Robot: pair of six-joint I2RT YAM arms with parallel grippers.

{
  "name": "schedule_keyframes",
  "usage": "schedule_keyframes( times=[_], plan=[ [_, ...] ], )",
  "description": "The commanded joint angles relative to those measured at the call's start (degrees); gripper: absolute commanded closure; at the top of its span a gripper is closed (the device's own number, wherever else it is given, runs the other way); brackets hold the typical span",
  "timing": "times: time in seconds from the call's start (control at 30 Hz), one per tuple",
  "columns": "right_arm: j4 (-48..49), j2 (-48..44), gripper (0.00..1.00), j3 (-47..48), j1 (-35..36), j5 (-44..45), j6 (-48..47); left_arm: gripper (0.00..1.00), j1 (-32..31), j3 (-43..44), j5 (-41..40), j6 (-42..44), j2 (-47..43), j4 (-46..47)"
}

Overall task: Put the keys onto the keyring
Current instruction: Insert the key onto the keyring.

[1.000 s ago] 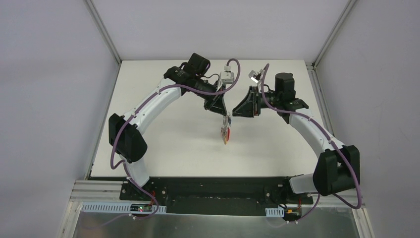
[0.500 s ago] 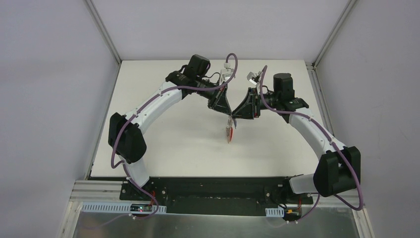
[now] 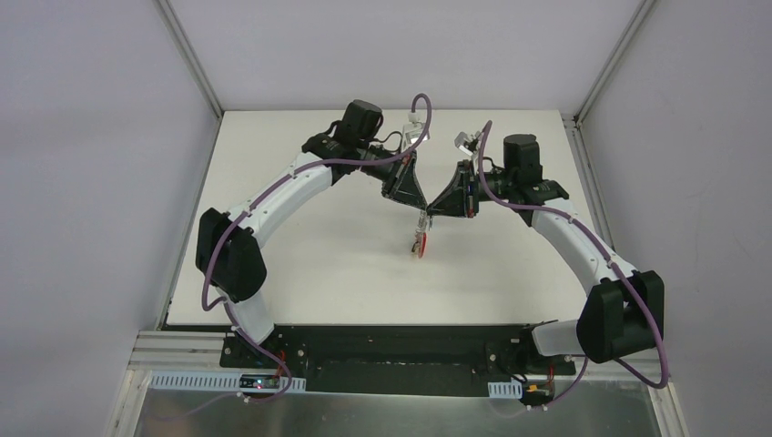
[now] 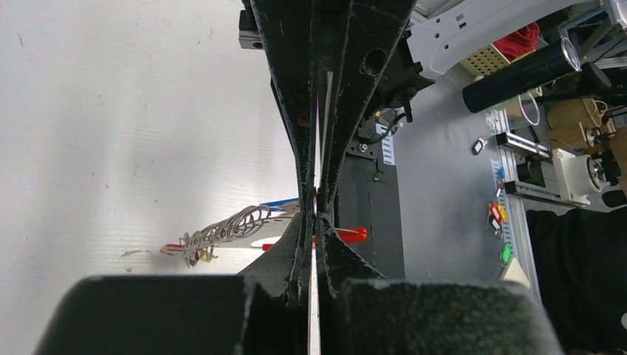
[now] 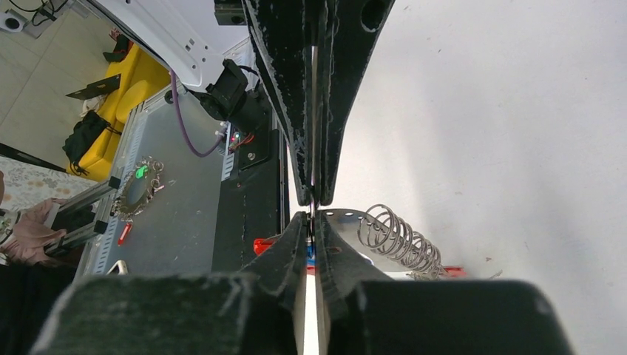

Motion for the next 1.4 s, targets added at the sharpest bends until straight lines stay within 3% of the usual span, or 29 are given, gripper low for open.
schedule_keyframes(
  times=[0.0,0.3,0.53,0.77,1.0,1.37],
  plan=[
    [-0.01,-2.02,0.98,1.96,0.29,-1.07,-0.94,1.00,0.89,-0.47,2.38,-1.23,-3.74,4.18],
    [-3.93,-2.30,1.00,3.84,0.34,2.13,-3.84,1.00,1.37,-0.57,0.51,3.44,-3.74,0.41],
    [-12.78,-1.66,1.00,6.85,2.21,7.19,-10.81,0.64,1.37,-0.57,-4.01,10.67,-5.27,-4.42],
    [-17.30,0.18,1.00,9.14,3.87,7.60,-14.61,0.48,1.37,-0.73,-5.04,11.92,-5.63,-2.75],
    [-17.51,0.95,1.00,9.30,4.52,6.83,-14.63,0.46,1.11,0.52,-3.36,11.92,-3.55,-2.05],
    [-15.36,1.58,1.00,8.86,4.45,6.57,-12.42,0.59,-0.27,0.41,-1.89,10.20,-2.40,-1.15]
  ],
)
